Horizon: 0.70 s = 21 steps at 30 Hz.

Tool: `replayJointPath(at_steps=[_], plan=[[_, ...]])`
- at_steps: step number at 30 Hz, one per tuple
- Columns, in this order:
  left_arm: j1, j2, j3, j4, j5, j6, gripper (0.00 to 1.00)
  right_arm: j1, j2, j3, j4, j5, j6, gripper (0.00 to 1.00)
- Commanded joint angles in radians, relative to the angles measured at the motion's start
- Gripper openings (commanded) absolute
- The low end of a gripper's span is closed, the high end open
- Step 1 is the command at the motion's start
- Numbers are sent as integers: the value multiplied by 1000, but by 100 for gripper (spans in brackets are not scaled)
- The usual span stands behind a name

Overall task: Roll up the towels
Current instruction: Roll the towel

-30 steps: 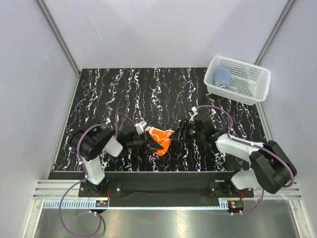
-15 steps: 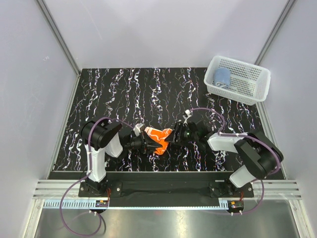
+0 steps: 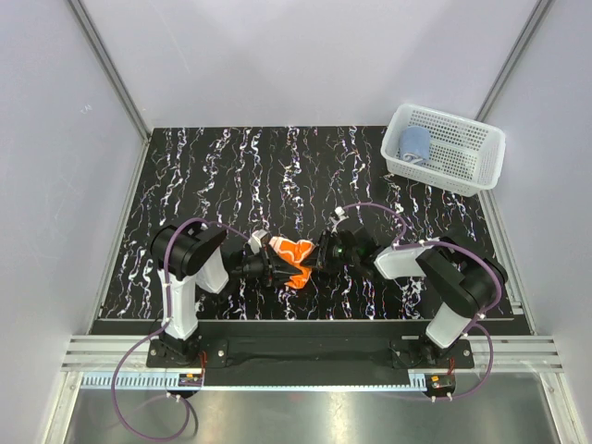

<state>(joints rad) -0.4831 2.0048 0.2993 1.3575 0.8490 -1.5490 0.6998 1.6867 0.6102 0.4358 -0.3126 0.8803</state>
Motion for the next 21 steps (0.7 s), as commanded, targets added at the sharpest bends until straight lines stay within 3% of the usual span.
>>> replayJointPath(at_steps=[1,3,7,12,15,16,19,21], plan=[[3,22,-26,269,33,16,21,18,1,48,-72,72,-18,23],[3,11,-28,230,30,39,43,18,-24,66,-149,93,-32,21],[3,-27,-35,122,16,119,57,18,-70,126,-328,127,-81,19],[1,-118,-26,-50,-7,214,62,18,-105,235,-618,190,-122,18],[-8,-234,10,-317,-72,352,63,18,-88,293,-719,187,-141,18],[-12,-304,26,-504,-100,445,63,18,-79,305,-738,182,-145,18],[-43,-456,99,-860,-238,623,64,20,-45,345,-793,178,-161,17],[-69,-520,149,-980,-331,700,65,26,-22,375,-833,196,-167,17]])
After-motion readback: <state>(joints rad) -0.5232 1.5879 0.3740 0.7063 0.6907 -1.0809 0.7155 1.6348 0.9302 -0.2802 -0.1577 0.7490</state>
